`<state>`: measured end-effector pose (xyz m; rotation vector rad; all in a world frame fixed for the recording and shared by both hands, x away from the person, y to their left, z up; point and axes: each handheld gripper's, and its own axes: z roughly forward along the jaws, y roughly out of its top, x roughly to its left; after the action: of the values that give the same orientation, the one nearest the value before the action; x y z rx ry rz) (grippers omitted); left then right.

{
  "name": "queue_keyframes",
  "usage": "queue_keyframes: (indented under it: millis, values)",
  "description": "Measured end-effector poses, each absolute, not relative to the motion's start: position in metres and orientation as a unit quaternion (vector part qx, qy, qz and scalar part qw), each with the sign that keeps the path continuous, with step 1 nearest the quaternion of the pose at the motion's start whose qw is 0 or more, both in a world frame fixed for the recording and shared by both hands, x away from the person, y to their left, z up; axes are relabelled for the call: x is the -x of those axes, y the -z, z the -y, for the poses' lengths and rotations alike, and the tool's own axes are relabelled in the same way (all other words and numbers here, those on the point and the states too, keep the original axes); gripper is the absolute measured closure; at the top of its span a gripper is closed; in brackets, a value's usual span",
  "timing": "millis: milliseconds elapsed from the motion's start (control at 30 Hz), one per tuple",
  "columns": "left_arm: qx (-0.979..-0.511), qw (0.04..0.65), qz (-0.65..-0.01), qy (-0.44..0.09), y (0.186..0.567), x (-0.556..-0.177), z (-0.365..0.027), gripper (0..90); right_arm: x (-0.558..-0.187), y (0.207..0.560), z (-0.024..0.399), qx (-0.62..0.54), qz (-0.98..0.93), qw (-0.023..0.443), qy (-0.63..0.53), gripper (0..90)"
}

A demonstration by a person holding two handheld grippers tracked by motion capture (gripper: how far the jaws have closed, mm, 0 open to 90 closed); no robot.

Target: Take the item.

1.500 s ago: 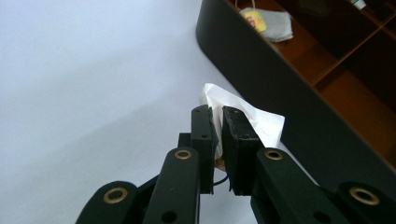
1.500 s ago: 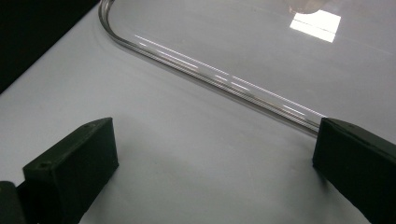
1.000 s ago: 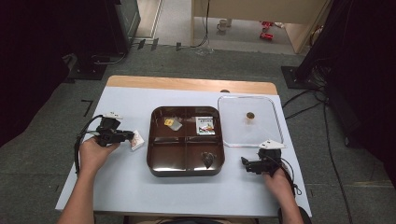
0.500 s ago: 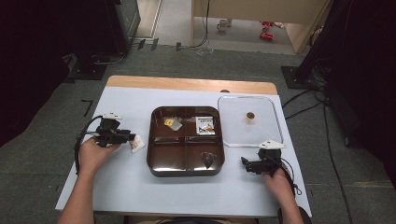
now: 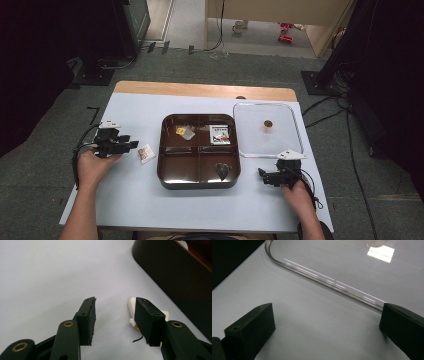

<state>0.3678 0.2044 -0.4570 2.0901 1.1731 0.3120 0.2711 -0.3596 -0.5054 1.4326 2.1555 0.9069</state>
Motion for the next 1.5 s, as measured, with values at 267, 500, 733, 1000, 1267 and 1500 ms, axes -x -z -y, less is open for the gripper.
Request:
queue_keyframes:
  millis: [267,500,733,1000,1267,1500]
  values:
    - [-0.798,0.372,-0.451,-0.145,0.455,-0.363,-0.216,47.0,-0.271,0.505,0.36,-0.512,-0.77,0.198,-0.324,0.0]
    - [-0.793,0.345,-0.472,-0.173,0.462,-0.364,-0.221,45.4,-0.271,0.505,0.36,-0.512,-0.77,0.198,-0.324,0.0]
    - [-0.795,0.324,-0.49,-0.153,0.475,-0.37,-0.23,42.3,-0.271,0.505,0.36,-0.512,-0.77,0.198,-0.324,0.0]
    - [-0.801,0.329,-0.479,-0.146,0.483,-0.367,-0.231,41.6,-0.271,0.505,0.36,-0.512,-0.77,0.198,-0.324,0.0]
    - [-0.806,0.347,-0.444,-0.181,0.494,-0.355,-0.225,23.7,-0.271,0.505,0.36,-0.512,-0.77,0.198,-0.324,0.0]
    - [-0.803,0.349,-0.444,-0.189,0.495,-0.354,-0.224,23.5,-0.271,0.505,0.36,-0.512,-0.77,0.198,-0.324,0.0]
